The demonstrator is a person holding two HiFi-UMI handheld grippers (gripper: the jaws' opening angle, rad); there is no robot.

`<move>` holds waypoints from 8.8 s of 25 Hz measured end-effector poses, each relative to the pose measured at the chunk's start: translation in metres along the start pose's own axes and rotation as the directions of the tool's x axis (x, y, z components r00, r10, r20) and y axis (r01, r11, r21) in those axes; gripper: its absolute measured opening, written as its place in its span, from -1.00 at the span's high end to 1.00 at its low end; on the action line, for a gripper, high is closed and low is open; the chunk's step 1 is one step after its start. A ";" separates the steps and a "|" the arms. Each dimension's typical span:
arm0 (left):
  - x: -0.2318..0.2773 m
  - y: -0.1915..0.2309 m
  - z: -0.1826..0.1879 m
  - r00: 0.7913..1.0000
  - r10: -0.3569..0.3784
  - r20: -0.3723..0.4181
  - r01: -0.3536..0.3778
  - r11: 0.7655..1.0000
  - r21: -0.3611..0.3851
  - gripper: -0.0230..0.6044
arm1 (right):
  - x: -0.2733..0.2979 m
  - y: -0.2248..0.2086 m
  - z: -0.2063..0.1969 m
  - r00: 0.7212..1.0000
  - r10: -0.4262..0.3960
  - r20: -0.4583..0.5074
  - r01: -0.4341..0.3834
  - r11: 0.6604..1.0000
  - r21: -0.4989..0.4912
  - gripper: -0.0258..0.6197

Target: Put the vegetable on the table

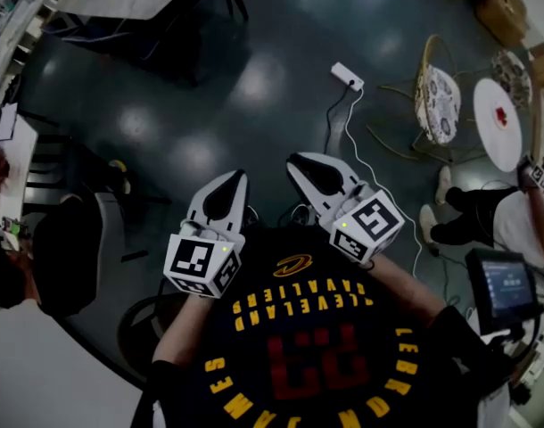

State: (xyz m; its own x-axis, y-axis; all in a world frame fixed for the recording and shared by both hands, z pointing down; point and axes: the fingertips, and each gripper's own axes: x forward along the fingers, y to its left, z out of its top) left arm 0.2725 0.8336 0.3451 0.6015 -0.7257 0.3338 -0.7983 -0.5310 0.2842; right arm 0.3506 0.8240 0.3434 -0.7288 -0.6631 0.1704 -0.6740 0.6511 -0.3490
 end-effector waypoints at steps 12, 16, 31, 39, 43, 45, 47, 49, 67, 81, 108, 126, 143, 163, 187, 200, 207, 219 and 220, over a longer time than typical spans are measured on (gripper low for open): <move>0.041 0.000 -0.019 0.994 0.045 -0.095 -0.050 0.998 -0.048 0.93 | 0.001 -0.054 -0.021 0.998 -0.006 -0.064 0.013 0.994 0.113 0.79; 0.080 0.025 -0.006 0.996 -0.003 -0.092 -0.002 0.999 -0.052 0.93 | 0.034 -0.085 -0.013 0.996 -0.038 -0.086 0.048 0.993 0.110 0.79; 0.153 0.197 0.091 0.996 -0.088 -0.027 0.085 0.992 -0.094 0.93 | 0.206 -0.139 0.060 0.984 -0.155 -0.087 0.162 0.984 0.070 0.79; 0.170 0.242 0.103 0.998 -0.056 -0.027 0.052 0.990 -0.129 0.93 | 0.252 -0.160 0.065 0.984 -0.141 -0.109 0.152 0.984 0.094 0.79; 0.186 0.266 0.110 0.999 -0.026 -0.026 0.022 0.990 -0.140 0.93 | 0.282 -0.172 0.072 0.986 -0.109 -0.123 0.120 0.989 0.090 0.79; 0.197 0.279 0.115 1.000 -0.007 -0.028 0.003 0.990 -0.143 0.93 | 0.298 -0.184 0.075 0.988 -0.092 -0.127 0.104 0.990 0.098 0.79; 0.212 0.292 0.121 0.999 0.018 -0.031 -0.023 0.989 -0.148 0.93 | 0.315 -0.198 0.079 0.989 -0.067 -0.134 0.082 0.991 0.104 0.79; 0.229 0.302 0.128 0.998 0.041 -0.038 -0.046 0.988 -0.150 0.93 | 0.330 -0.215 0.085 0.990 -0.040 -0.139 0.055 0.993 0.108 0.79; 0.389 0.329 0.213 0.982 0.188 -0.031 -0.191 0.968 -0.164 0.93 | 0.409 -0.380 0.170 0.980 0.119 -0.160 -0.093 0.983 0.161 0.79; 0.464 0.405 0.247 0.983 0.178 -0.048 -0.184 0.964 -0.194 0.93 | 0.496 -0.450 0.195 0.975 0.108 -0.192 -0.073 0.980 0.184 0.79; 0.538 0.628 0.331 0.992 0.123 -0.019 -0.123 0.949 -0.289 0.93 | 0.720 -0.494 0.252 0.966 0.026 -0.258 0.009 0.991 0.135 0.79; 0.583 0.725 0.363 0.941 0.336 -0.047 -0.330 0.872 -0.361 0.93 | 0.851 -0.540 0.277 0.923 0.240 -0.301 -0.191 0.964 0.183 0.79; 0.629 0.818 0.338 0.780 0.589 -0.211 -0.573 0.537 -0.620 0.93 | 0.972 -0.616 0.252 0.705 0.381 -0.598 -0.339 0.922 0.188 0.79; 0.657 0.884 0.231 0.773 0.468 -0.428 -0.614 0.384 -0.689 0.69 | 1.031 -0.656 0.143 0.525 0.242 -0.816 -0.282 0.954 0.101 0.56; 0.675 0.896 0.201 0.793 0.366 -0.487 -0.600 0.336 -0.725 0.69 | 1.046 -0.659 0.113 0.435 0.307 -0.847 -0.215 0.948 0.233 0.79; 0.678 0.906 0.205 0.826 0.343 -0.448 -0.546 0.284 -0.788 0.79 | 1.053 -0.658 0.112 0.418 0.332 -0.845 -0.177 0.943 0.283 0.81; 0.670 0.899 0.200 0.844 0.325 -0.428 -0.505 0.210 -0.837 0.80 | 1.047 -0.651 0.114 0.405 0.364 -0.839 -0.166 0.931 0.324 0.83; 0.646 0.868 0.208 0.857 0.362 -0.367 -0.432 0.118 -0.894 0.81 | 1.029 -0.627 0.129 0.338 0.463 -0.819 -0.205 0.886 0.416 0.83; 0.643 0.865 0.208 0.857 0.366 -0.362 -0.427 0.112 -0.897 0.81 | 1.027 -0.624 0.130 0.333 0.467 -0.819 -0.214 0.883 0.417 0.83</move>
State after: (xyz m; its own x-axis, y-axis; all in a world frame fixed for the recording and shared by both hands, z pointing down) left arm -0.0371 -0.1833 0.6184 0.2340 -0.6578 0.7159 -0.3200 0.6432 0.6956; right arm 0.0384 -0.3110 0.6161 -0.6563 0.3857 0.6485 -0.3890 0.5634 -0.7289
